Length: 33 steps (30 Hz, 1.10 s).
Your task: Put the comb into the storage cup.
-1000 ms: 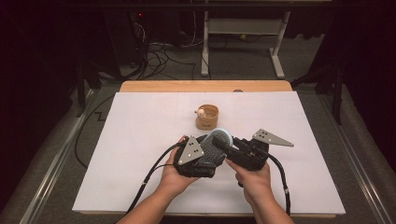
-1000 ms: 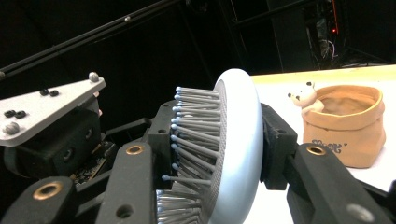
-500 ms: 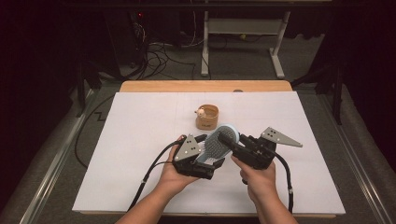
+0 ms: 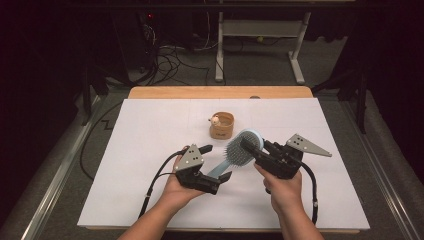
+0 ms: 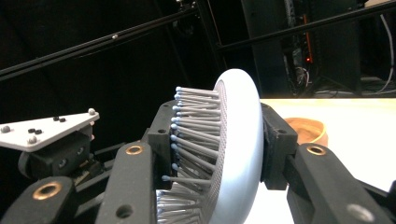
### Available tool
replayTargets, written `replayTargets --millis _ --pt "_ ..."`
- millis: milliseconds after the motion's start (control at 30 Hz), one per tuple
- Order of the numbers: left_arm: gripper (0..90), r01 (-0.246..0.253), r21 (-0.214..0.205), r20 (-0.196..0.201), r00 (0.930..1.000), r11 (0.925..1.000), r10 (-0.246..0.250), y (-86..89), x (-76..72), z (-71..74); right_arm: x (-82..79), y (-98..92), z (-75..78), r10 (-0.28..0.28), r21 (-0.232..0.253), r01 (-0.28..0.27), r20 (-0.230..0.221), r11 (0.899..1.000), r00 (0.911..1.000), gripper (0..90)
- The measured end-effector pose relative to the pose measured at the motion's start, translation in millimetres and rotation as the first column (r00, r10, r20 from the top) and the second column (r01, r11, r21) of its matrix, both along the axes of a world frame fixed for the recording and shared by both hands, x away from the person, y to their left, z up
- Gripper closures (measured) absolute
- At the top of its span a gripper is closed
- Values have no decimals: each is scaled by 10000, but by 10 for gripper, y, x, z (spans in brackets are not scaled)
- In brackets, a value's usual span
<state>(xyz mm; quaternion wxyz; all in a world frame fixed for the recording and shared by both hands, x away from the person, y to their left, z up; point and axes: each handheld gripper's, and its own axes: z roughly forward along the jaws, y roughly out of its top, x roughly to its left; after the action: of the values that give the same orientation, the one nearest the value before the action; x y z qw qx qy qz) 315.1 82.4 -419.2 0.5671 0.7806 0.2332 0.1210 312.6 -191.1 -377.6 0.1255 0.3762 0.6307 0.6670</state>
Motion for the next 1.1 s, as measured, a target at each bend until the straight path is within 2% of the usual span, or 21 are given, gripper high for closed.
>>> replayTargets --millis 67,333,600,767,1100 --pt "0 -32 -30 -67 10000 10000 32 68 18 13 0 -19 6 -68 -35 68 76 10000 9999 579" --pt "0 -320 -168 70 9995 9993 321 269 19 -13 -11 -73 24 -245 -103 247 220 9996 9995 581" --pt "0 -810 -53 216 9965 9967 811 501 0 -43 -24 -119 43 -410 -215 418 357 9989 9985 585" --pt "0 -1119 200 184 9936 9935 1116 661 -17 -113 -33 -144 61 -466 -335 486 565 9983 9973 586" --pt "0 -1651 223 225 9861 9860 1646 860 -36 -251 -55 -179 80 -600 -502 640 785 9967 9951 585"
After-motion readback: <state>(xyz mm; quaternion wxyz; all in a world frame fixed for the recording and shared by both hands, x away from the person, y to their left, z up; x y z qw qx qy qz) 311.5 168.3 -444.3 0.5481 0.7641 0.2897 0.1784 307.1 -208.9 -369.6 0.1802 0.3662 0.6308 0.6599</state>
